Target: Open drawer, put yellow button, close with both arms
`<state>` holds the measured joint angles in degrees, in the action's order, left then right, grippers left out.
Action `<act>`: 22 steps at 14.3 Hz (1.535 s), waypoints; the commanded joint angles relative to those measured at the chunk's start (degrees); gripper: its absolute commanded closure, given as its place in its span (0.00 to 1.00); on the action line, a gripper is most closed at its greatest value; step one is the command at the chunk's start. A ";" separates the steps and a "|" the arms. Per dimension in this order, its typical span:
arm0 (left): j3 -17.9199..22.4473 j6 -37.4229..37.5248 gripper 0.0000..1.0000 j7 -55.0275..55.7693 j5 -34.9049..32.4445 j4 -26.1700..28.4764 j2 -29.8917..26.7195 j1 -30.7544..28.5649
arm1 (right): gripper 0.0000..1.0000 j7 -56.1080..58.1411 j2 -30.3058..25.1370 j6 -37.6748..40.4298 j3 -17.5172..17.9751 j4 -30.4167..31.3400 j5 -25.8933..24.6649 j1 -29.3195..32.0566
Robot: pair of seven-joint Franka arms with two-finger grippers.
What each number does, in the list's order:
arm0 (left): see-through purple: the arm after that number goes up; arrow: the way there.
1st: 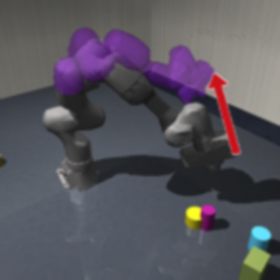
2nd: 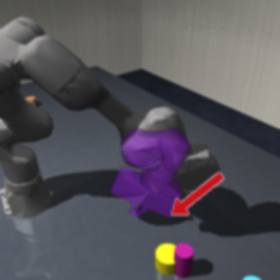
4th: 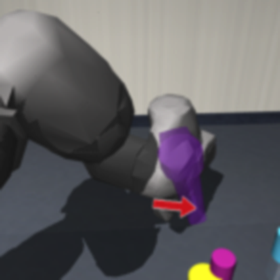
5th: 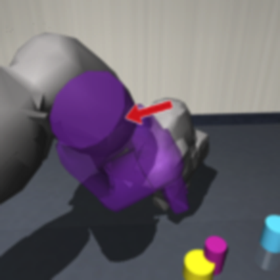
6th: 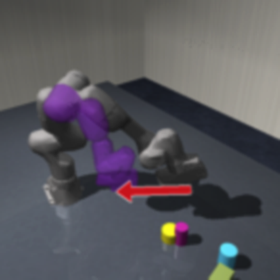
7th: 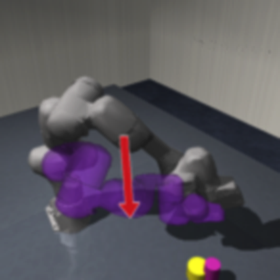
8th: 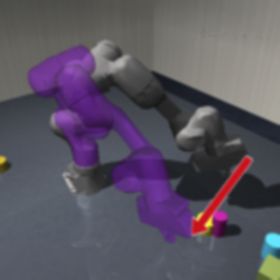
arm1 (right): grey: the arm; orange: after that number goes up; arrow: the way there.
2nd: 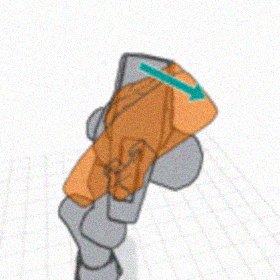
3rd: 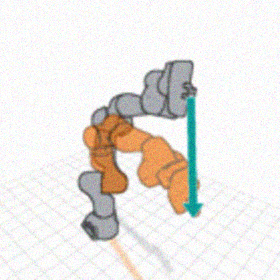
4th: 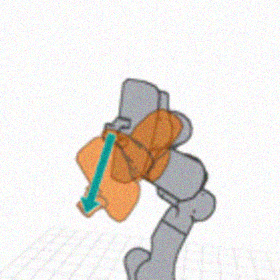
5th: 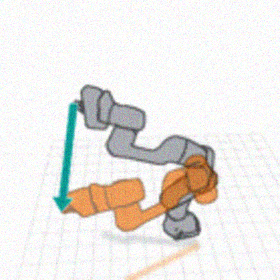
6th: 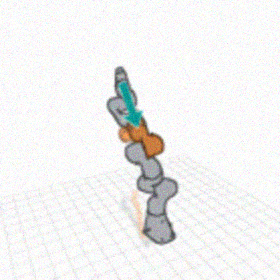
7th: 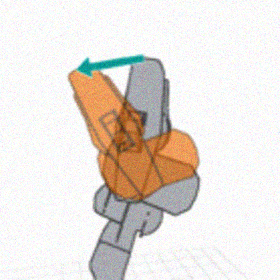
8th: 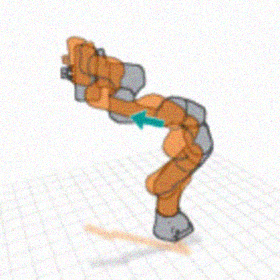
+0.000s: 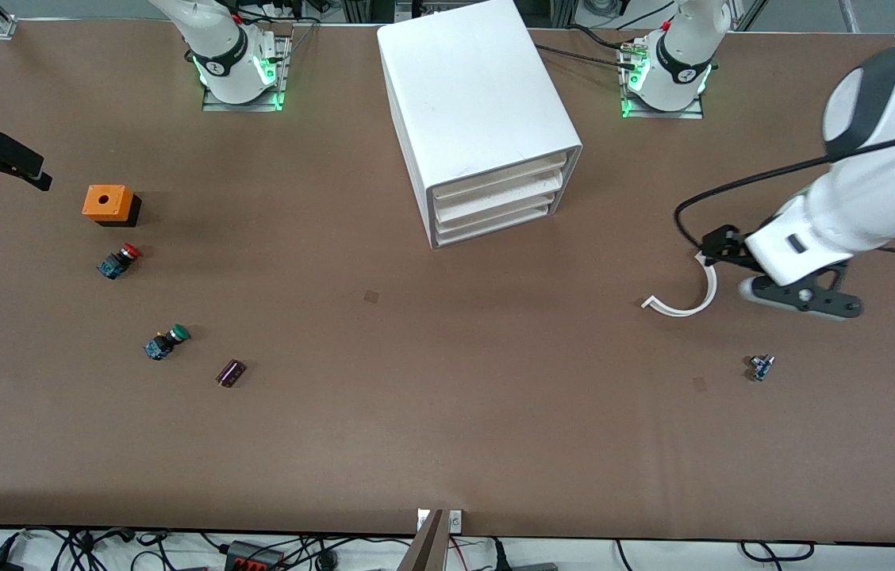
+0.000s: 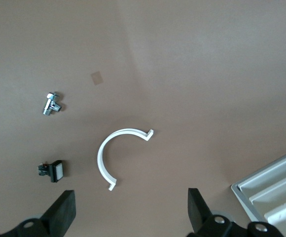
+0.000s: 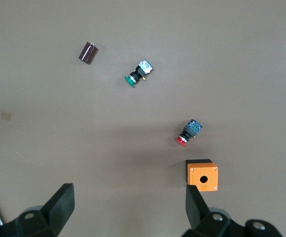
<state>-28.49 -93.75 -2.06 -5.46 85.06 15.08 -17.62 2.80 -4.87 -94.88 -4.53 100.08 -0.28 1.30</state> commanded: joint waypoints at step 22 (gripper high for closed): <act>23.65 -3.72 0.00 -6.55 9.07 13.82 -16.67 14.98 | 0.00 -0.34 -1.46 -0.83 0.22 1.60 -0.60 -0.24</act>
<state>-4.04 -98.73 -7.65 2.55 100.09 -1.75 -1.59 2.69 -4.96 -95.00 -4.51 100.42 -0.28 1.27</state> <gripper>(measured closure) 0.000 0.000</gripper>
